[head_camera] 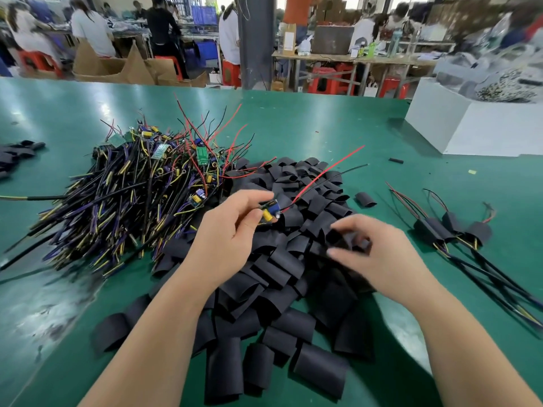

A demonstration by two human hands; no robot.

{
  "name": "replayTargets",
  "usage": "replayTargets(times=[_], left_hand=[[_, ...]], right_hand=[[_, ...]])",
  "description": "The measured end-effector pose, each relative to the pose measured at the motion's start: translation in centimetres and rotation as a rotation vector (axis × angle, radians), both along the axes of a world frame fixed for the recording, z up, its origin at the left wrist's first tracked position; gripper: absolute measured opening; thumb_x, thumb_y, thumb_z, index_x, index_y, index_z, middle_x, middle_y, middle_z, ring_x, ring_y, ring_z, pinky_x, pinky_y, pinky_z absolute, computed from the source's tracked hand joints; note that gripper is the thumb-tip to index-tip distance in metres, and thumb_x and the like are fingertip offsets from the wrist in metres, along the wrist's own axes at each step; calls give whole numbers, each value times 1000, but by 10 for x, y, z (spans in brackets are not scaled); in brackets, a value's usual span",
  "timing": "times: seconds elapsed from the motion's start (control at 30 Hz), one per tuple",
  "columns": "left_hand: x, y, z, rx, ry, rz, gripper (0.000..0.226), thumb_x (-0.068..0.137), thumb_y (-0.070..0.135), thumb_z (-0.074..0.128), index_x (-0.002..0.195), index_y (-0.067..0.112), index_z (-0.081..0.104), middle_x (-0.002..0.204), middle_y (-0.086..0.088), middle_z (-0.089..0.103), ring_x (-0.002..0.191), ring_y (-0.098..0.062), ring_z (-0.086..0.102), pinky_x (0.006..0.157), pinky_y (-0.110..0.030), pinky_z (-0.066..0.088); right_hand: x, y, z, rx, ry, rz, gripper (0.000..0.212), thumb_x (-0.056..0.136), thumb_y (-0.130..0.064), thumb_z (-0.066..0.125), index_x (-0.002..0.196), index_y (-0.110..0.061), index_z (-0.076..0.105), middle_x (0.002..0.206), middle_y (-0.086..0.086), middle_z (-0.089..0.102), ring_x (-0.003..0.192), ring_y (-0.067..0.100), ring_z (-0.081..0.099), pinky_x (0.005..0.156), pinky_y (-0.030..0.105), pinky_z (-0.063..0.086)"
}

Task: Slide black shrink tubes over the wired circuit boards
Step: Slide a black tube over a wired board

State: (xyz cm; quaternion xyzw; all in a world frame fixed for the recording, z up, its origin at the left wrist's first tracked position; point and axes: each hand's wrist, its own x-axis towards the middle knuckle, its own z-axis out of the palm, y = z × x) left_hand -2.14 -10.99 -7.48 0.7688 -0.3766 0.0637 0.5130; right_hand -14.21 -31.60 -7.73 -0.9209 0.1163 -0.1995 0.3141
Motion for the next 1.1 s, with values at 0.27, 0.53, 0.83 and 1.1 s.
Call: replayTargets(times=[0.27, 0.53, 0.83, 1.1], left_hand=[[-3, 5, 4, 55, 27, -91, 36, 99, 8, 45, 107, 40, 61, 87, -5, 70, 75, -39, 60, 71, -41, 47], [-6, 2, 5, 32, 48, -106, 33, 99, 6, 44, 110, 32, 63, 95, 18, 70, 84, -29, 63, 79, -33, 49], [-7, 3, 6, -20, 3, -54, 30, 95, 20, 41, 110, 32, 63, 97, 15, 67, 81, -42, 61, 76, -42, 48], [-9, 0, 6, 37, -20, -80, 31, 97, 2, 46, 111, 24, 64, 83, 27, 65, 76, 8, 59, 70, -3, 40]], right_hand=[[-1, -9, 19, 1608, -618, -12, 22, 79, -28, 60, 92, -11, 59, 90, 5, 69, 82, 14, 71, 72, 23, 57], [-1, 2, 26, 1766, -657, 24, 27, 78, -30, 62, 66, -11, 77, 90, 9, 74, 84, 13, 72, 66, 21, 56], [-3, 5, 28, 1801, -677, -66, 35, 85, -26, 60, 58, -9, 75, 83, 4, 75, 89, 17, 73, 61, 19, 54], [-3, 15, 32, 1786, -682, 44, 24, 76, -28, 64, 65, -9, 76, 88, 6, 75, 88, 15, 72, 59, 21, 55]])
